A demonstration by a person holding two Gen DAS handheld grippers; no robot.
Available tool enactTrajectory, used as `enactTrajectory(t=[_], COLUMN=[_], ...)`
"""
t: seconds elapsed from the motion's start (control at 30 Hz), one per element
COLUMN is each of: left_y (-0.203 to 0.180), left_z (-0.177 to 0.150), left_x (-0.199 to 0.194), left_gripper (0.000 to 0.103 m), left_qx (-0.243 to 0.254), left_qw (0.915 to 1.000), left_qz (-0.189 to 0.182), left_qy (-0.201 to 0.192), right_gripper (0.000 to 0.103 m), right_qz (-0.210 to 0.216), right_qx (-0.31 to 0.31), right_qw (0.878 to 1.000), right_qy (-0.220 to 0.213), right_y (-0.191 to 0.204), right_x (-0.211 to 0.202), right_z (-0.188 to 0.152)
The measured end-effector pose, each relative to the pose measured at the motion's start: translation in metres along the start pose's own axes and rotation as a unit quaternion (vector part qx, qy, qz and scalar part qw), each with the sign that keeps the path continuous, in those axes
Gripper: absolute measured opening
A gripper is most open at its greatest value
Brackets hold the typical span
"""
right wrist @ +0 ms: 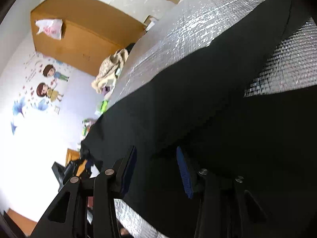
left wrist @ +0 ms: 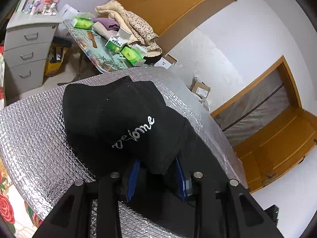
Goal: Fold clothes
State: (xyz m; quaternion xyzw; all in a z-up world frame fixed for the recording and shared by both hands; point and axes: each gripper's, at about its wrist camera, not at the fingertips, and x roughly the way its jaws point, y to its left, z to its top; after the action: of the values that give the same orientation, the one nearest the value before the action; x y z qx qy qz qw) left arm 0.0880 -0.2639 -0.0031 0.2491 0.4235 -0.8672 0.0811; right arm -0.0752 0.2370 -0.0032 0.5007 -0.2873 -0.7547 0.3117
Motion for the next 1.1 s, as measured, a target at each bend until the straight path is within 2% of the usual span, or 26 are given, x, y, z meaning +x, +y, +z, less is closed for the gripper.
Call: enactTrajectory(t=[0.1, 0.23, 0.27, 0.3, 0.33, 0.5, 0.63, 0.7, 0.8, 0.87, 1.03, 1.1], left_y=[-0.004, -0.012, -0.016, -0.020, -0.024, -0.051, -0.068, -0.069, -0.053, -0.036, 0.032, 0.049], left_z=[0.005, 0.013, 0.016, 0.019, 0.022, 0.051, 0.075, 0.080, 0.074, 0.064, 0.030, 0.021], left_x=[0.001, 0.002, 0.003, 0.003, 0.003, 0.004, -0.008, -0.019, -0.025, -0.022, 0.000, 0.005], left_gripper=[0.033, 0.011, 0.009, 0.009, 0.008, 0.006, 0.006, 0.006, 0.006, 0.006, 0.006, 0.006], left_qx=[0.009, 0.028, 0.037, 0.045, 0.051, 0.091, 0.110, 0.116, 0.116, 0.111, 0.059, 0.038], left_qw=[0.9999, 0.9994, 0.9991, 0.9988, 0.9984, 0.9948, 0.9906, 0.9883, 0.9890, 0.9915, 0.9978, 0.9980], left_qz=[-0.009, -0.019, -0.020, -0.022, -0.024, -0.038, -0.061, -0.072, -0.069, -0.053, 0.012, 0.021], left_qy=[-0.001, 0.002, 0.001, -0.001, -0.004, -0.026, -0.054, -0.067, -0.061, -0.043, 0.029, 0.046], right_gripper=[0.044, 0.043, 0.034, 0.013, 0.004, 0.003, 0.002, 0.002, 0.002, 0.003, 0.003, 0.005], right_qz=[0.007, 0.023, 0.021, 0.015, 0.007, 0.020, 0.064, 0.079, 0.092, 0.084, 0.036, 0.017], right_qx=[0.024, 0.062, 0.067, 0.071, 0.074, 0.069, 0.006, -0.026, -0.075, -0.081, -0.037, -0.014], right_qw=[1.000, 0.998, 0.997, 0.997, 0.997, 0.997, 0.995, 0.993, 0.990, 0.992, 0.997, 0.996], right_qy=[-0.005, -0.013, -0.016, -0.017, -0.017, -0.037, -0.076, -0.080, -0.070, -0.043, 0.057, 0.089], right_y=[-0.006, -0.014, -0.016, -0.018, -0.019, -0.015, 0.021, 0.038, 0.057, 0.056, 0.018, -0.001], right_x=[0.002, 0.005, 0.005, 0.006, 0.008, 0.003, -0.032, -0.049, -0.068, -0.063, -0.018, -0.004], right_z=[0.005, 0.010, 0.011, 0.013, 0.015, 0.018, 0.014, 0.006, -0.012, -0.026, -0.044, -0.048])
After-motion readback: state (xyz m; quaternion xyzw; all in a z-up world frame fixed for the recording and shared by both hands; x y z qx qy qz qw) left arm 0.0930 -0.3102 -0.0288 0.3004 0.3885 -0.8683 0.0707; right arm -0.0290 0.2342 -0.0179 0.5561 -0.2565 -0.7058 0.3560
